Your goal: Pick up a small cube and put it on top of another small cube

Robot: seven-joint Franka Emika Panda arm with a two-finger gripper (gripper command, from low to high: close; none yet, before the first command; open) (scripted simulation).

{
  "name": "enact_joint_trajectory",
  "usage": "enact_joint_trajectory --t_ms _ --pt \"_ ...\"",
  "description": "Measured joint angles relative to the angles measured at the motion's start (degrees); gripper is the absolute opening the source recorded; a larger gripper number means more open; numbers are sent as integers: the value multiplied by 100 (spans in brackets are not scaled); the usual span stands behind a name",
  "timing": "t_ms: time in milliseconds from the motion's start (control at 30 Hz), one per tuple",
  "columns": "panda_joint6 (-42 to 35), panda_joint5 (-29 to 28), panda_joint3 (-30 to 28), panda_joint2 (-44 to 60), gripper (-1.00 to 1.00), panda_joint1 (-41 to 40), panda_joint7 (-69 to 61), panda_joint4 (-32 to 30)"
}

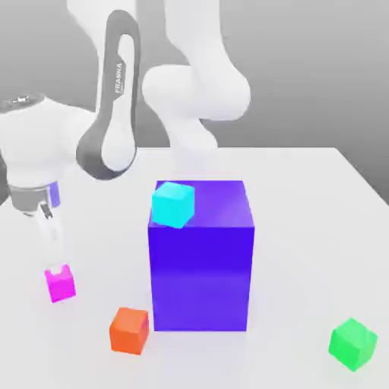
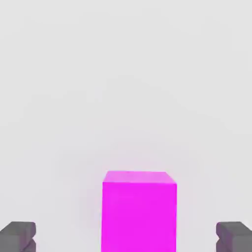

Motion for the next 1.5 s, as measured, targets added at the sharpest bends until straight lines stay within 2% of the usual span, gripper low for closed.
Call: enact_joint_trajectory --t_ms 100,133,367,567,633,967,1500 --pt "491 381 490 620 0 -407 -289 120" --pt "619 444 611 777 -100 -514 -342 152" --pt "635 421 640 793 -100 -547 -321 154" --pt "-232 -422 119 -316 -100 -225 314 -80" --pt "-559 -522 166 -387 -100 -213 310 107" --pt "-1847 -741 1119 300 -100 958 1107 1664" --pt "-2400 -1346 2820 408 -100 3876 4630 2483"
